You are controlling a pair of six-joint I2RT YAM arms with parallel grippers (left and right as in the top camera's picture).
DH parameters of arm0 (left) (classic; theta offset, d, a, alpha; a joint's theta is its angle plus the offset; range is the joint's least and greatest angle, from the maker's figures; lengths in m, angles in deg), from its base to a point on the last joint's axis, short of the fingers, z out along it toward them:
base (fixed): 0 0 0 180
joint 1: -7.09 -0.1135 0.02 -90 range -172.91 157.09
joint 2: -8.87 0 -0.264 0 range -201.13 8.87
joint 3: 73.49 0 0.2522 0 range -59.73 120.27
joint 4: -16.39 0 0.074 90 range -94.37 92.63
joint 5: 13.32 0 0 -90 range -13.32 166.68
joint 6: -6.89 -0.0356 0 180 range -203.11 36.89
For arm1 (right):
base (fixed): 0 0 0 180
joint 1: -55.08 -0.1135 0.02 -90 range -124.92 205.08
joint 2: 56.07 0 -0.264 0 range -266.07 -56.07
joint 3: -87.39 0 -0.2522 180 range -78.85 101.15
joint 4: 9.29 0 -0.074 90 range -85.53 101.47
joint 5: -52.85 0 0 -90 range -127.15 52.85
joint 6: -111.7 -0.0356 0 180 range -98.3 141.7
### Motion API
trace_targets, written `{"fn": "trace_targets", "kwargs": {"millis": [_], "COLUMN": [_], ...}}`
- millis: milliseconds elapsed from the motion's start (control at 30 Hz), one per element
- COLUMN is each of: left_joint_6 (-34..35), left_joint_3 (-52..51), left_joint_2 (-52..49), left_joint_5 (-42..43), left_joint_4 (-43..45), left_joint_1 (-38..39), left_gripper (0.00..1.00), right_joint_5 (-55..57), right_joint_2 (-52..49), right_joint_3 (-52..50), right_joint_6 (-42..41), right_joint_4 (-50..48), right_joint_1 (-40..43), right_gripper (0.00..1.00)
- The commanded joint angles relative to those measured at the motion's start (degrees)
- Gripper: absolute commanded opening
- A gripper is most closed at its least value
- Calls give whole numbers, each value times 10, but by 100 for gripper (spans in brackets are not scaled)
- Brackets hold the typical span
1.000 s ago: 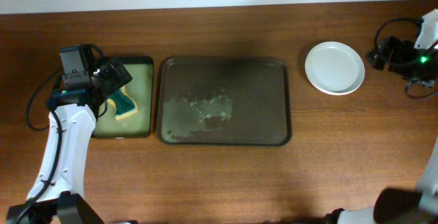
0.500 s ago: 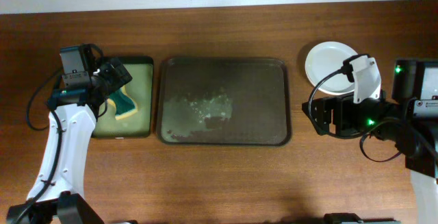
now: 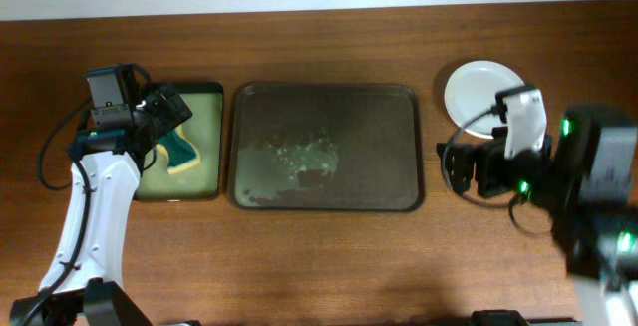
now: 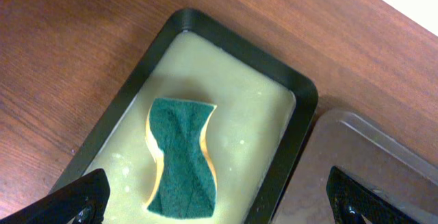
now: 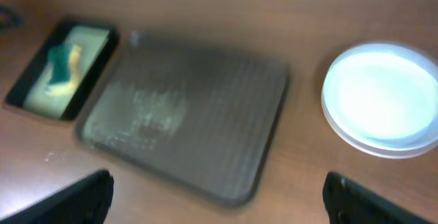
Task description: Clean dirty plates on tray and stack at the side
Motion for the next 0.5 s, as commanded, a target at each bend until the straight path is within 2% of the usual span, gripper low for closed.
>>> {"fn": "trace_targets", "kwargs": {"millis": [0, 100, 200, 333, 467], "left_joint_6": [-1, -1, -1, -1, -1], "left_joint_3": [5, 5, 5, 5, 5], "left_joint_2": [0, 0, 0, 0, 0], "left_joint_5": [4, 4, 4, 4, 4], "left_joint_4": [-1, -1, -1, -1, -1], "left_joint_1": [-1, -1, -1, -1, -1], "left_gripper": [99, 99, 99, 99, 99], "right_joint_5": [-3, -28, -51, -54, -39], "right_joint_2": [130, 243, 337, 452, 529], "right_joint_3": [-170, -346, -471, -597, -673], "right_joint_6": [5, 5, 5, 5, 5], "right_joint_4": [-114, -278, -404, -538, -622], "right_joint_1": [-5, -5, -5, -5, -5], "right_gripper": [98, 98, 98, 98, 99]}}
